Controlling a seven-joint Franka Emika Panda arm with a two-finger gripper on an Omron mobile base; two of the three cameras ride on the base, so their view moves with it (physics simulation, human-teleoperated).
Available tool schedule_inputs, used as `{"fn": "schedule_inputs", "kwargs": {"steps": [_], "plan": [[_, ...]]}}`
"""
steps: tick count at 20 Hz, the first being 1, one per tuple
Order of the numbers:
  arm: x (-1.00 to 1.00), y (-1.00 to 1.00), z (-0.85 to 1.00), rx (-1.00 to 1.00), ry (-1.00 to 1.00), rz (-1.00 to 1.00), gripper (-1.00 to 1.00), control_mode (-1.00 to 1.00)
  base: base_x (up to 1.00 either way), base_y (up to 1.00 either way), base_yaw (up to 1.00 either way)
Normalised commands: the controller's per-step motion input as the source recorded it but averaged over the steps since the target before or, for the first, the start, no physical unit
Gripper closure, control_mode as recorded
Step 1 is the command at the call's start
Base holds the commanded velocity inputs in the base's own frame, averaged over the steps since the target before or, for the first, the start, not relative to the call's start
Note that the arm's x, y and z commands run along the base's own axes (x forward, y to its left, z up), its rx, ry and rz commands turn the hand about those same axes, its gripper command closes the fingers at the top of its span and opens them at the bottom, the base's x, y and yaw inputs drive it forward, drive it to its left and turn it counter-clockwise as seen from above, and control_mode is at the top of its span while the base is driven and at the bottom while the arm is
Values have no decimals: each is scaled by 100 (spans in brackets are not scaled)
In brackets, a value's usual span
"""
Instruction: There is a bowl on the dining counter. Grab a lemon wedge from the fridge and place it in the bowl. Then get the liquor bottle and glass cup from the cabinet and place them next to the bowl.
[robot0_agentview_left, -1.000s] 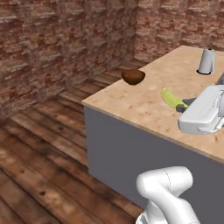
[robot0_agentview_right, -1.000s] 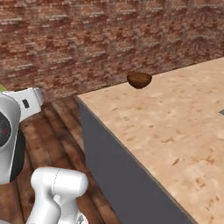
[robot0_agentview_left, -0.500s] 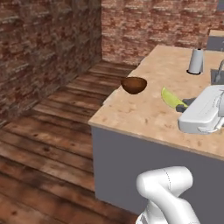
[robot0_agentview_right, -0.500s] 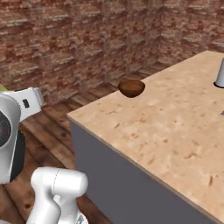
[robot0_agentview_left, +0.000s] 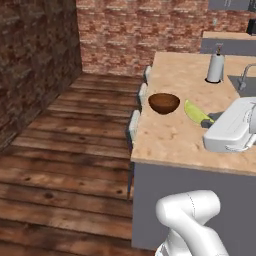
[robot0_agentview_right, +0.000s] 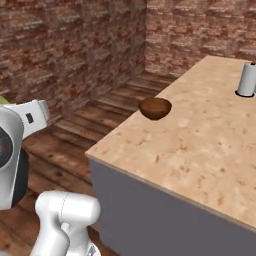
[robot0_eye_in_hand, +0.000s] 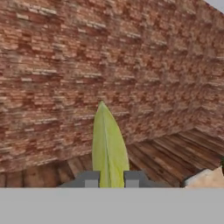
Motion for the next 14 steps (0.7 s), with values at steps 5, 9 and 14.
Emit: {"fn": "schedule_inputs", "kwargs": {"steps": [5, 9, 14], "plan": [[0, 0, 0, 0, 0, 0, 100, 100, 42, 88, -42], [0, 0, 0, 0, 0, 0, 100, 100, 42, 85, -43], [0, 0, 0, 0, 0, 0, 100, 100, 42, 80, -44]]}}
